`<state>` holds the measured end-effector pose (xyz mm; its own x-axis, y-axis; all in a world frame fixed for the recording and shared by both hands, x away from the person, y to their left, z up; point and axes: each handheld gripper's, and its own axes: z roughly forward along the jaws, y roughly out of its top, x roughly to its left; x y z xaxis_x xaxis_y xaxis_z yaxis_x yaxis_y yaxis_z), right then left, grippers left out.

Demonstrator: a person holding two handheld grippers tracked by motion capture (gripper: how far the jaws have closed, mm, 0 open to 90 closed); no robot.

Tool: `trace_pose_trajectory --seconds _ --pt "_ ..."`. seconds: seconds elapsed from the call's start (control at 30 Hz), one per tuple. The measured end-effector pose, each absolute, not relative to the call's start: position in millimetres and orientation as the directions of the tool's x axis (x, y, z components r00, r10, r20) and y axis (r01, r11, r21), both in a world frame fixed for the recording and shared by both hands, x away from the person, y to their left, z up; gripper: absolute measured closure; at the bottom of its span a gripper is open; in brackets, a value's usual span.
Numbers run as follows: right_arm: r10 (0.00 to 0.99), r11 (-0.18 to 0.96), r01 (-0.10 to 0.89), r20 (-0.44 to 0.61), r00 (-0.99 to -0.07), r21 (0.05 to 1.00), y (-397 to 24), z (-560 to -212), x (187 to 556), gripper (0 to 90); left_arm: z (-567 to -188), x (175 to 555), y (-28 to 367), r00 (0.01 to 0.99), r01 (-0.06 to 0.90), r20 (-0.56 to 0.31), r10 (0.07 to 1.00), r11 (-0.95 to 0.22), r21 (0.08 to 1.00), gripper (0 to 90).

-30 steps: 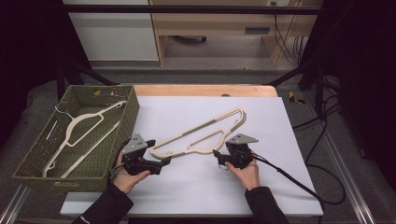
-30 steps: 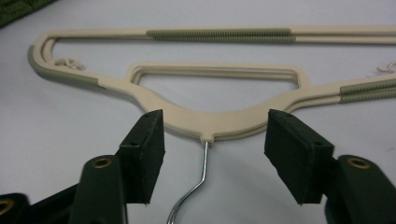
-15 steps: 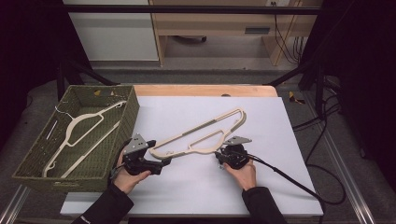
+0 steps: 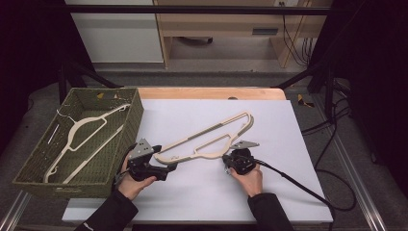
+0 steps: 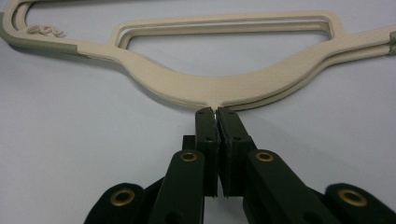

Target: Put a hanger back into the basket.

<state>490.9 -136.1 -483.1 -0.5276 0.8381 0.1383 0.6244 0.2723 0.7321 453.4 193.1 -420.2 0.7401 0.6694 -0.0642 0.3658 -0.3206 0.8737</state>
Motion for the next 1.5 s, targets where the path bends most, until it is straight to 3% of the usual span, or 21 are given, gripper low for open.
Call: trace_pose_trajectory --seconds 0.57,1.07,1.5 --pt "0.848 0.222 0.605 0.154 -0.506 0.765 -140 -470 488 88.7 -421 454 181 0.749 0.355 -0.044 0.661 -0.345 0.869 13.1" --pt "0.847 0.228 0.595 0.144 -0.512 0.771 -142 -461 485 88.8 -416 470 130 0.798 0.311 0.016 0.603 -0.435 0.845 14.0" --pt "0.845 0.257 0.572 0.106 -0.524 0.779 -143 -457 484 88.9 -431 499 89 0.813 0.342 0.015 0.583 -0.498 0.797 16.6"
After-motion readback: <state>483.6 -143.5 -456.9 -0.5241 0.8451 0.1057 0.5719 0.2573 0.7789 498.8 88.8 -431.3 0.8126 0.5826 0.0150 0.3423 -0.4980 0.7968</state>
